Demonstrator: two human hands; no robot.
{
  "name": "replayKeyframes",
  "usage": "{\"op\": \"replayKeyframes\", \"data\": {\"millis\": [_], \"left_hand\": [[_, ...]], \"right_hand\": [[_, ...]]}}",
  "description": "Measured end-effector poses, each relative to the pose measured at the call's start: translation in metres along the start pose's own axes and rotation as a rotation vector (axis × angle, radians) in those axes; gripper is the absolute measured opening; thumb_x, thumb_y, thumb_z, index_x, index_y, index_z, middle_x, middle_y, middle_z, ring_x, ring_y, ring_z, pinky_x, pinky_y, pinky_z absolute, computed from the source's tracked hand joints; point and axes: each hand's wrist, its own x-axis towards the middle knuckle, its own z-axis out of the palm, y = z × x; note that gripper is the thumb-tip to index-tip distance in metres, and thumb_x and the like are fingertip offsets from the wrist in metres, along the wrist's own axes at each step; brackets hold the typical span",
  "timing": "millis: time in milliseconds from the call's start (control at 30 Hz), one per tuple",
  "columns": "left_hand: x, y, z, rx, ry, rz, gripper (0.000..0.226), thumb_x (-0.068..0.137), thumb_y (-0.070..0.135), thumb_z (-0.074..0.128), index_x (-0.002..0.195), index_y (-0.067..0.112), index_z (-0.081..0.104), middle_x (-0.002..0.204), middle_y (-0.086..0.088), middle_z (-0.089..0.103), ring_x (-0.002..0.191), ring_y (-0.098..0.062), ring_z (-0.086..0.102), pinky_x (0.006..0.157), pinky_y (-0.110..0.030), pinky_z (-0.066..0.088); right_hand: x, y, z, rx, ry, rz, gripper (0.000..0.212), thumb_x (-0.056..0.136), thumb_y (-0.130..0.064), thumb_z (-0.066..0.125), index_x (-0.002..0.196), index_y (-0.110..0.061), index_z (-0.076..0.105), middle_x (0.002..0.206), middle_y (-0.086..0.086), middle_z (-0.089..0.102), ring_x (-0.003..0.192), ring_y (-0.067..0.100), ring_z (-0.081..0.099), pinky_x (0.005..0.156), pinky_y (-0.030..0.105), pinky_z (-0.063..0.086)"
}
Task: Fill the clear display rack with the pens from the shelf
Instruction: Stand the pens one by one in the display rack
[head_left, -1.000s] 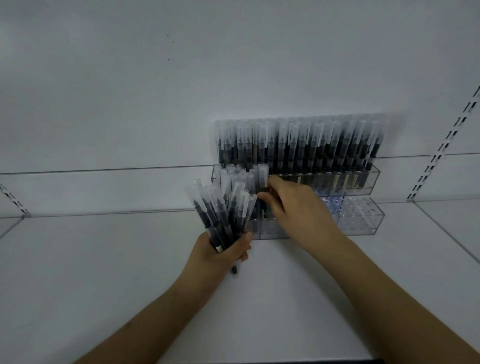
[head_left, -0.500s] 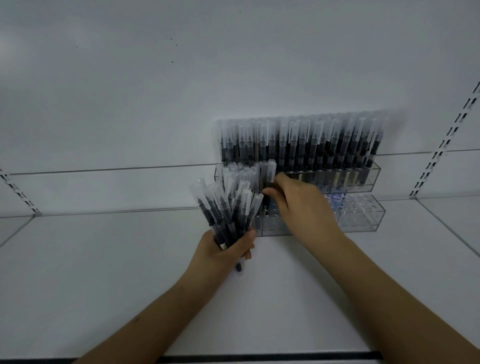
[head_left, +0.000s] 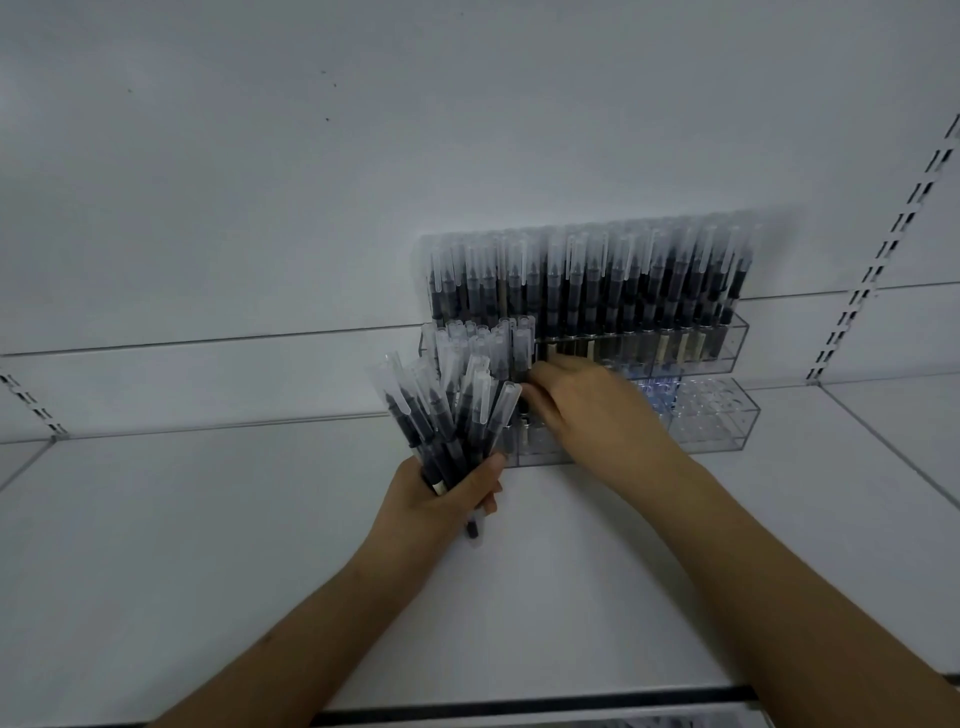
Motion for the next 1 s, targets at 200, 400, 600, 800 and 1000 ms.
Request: {"op": "replayKeyframes", "data": {"millis": [200, 400, 600, 800, 1000], "left_hand": [[0.000, 0.003, 0.001, -0.049, -0.010, 0.016, 0.029, 0.079, 0.033, 0.064, 0.080, 0.004, 0.065, 0.065, -0.010, 0.061, 0.058, -0.019, 0.056, 0.049, -0.030, 0.050], [0.001, 0.002, -0.001, -0.055, 0.003, 0.028, 0.020, 0.086, 0.025, 0.063, 0.079, 0.006, 0.064, 0.070, -0.011, 0.064, 0.063, -0.021, 0.060, 0.055, -0.027, 0.052], [0.001, 0.001, -0.003, -0.058, -0.004, 0.014, 0.023, 0.082, 0.032, 0.064, 0.080, 0.009, 0.066, 0.071, -0.010, 0.066, 0.065, -0.023, 0.063, 0.060, -0.036, 0.053], [0.001, 0.000, -0.002, -0.042, -0.006, 0.009, 0.018, 0.092, 0.019, 0.061, 0.077, 0.010, 0.068, 0.070, -0.010, 0.068, 0.064, -0.028, 0.062, 0.055, -0.034, 0.052], [0.001, 0.000, -0.001, -0.053, -0.005, 0.008, 0.010, 0.093, 0.014, 0.059, 0.088, 0.010, 0.067, 0.068, -0.007, 0.066, 0.064, -0.021, 0.063, 0.060, -0.032, 0.055]], "right_hand": [[-0.007, 0.002, -0.014, 0.028, 0.116, 0.135, 0.032, 0.097, -0.046, 0.049, 0.086, -0.020, 0.065, 0.080, -0.007, 0.059, 0.072, 0.012, 0.056, 0.060, 0.031, 0.048], [-0.009, -0.016, -0.018, 0.391, 0.097, -0.074, 0.039, 0.098, -0.046, 0.042, 0.078, -0.019, 0.062, 0.065, -0.017, 0.052, 0.063, 0.001, 0.052, 0.057, 0.011, 0.035], [-0.012, -0.016, -0.022, 0.642, 0.017, -0.076, 0.039, 0.096, -0.044, 0.047, 0.085, -0.014, 0.068, 0.069, -0.008, 0.062, 0.064, 0.011, 0.060, 0.058, 0.023, 0.046], [-0.009, -0.022, -0.017, 0.580, 0.034, -0.062, 0.022, 0.095, -0.034, 0.061, 0.079, -0.019, 0.064, 0.066, -0.011, 0.059, 0.062, 0.005, 0.057, 0.057, 0.015, 0.042], [-0.006, -0.003, -0.040, 0.790, 0.447, 0.171, 0.030, 0.103, -0.034, 0.040, 0.094, -0.010, 0.056, 0.078, 0.002, 0.069, 0.064, 0.017, 0.068, 0.053, 0.025, 0.051]]}}
